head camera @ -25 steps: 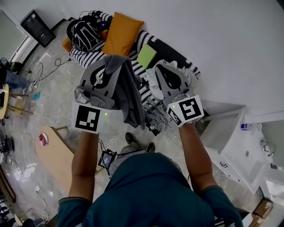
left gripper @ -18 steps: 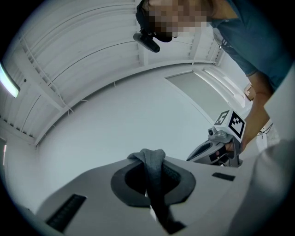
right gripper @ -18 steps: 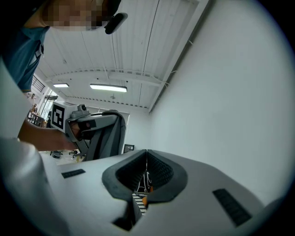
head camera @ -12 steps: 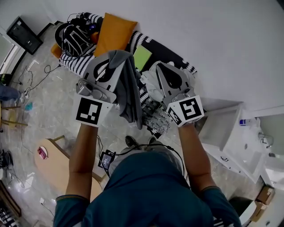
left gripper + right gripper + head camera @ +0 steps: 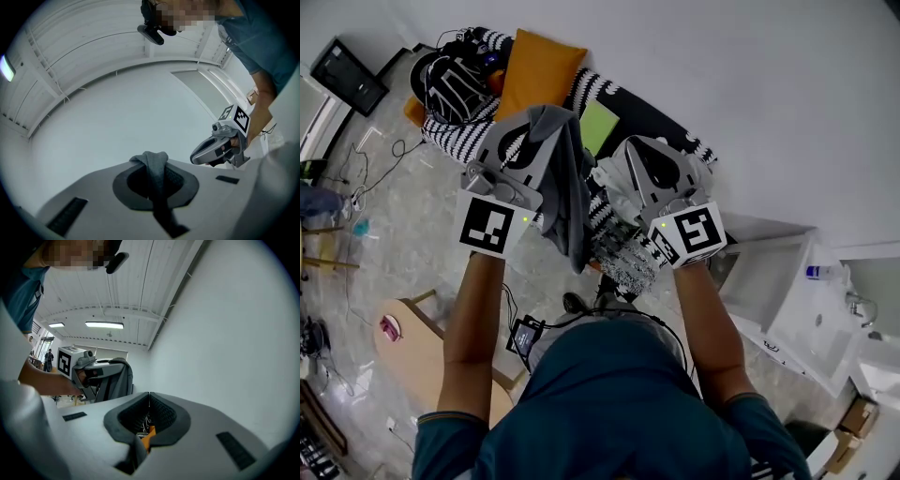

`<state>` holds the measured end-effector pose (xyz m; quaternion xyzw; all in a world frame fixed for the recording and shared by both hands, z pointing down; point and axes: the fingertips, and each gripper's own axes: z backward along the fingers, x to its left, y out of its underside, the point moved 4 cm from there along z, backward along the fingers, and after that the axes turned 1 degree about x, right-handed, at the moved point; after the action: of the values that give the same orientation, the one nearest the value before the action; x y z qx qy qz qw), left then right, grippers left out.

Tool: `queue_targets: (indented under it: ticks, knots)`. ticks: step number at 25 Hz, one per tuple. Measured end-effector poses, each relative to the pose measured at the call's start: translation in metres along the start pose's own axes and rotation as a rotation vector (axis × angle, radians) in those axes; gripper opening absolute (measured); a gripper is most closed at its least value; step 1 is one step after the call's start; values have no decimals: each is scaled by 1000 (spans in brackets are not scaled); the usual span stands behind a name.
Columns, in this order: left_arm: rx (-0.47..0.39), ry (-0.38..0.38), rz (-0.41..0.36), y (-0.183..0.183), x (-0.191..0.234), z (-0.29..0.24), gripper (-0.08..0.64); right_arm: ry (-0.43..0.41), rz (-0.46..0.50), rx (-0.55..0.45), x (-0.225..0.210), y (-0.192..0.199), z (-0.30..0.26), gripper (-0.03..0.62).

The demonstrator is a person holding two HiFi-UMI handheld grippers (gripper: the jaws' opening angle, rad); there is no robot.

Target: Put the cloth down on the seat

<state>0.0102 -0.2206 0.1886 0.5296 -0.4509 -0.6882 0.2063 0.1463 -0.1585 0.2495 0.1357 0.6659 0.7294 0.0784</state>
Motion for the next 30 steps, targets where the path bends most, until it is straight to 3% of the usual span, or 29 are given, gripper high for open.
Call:
queue_targets:
  ticks: [18, 30]
  knots:
    - [116, 34, 55, 82, -16, -95, 3, -26, -70, 25, -84, 53, -19, 14]
    - [198, 93, 97, 175, -16, -107, 3, -16, -99, 96, -77, 96, -50, 14]
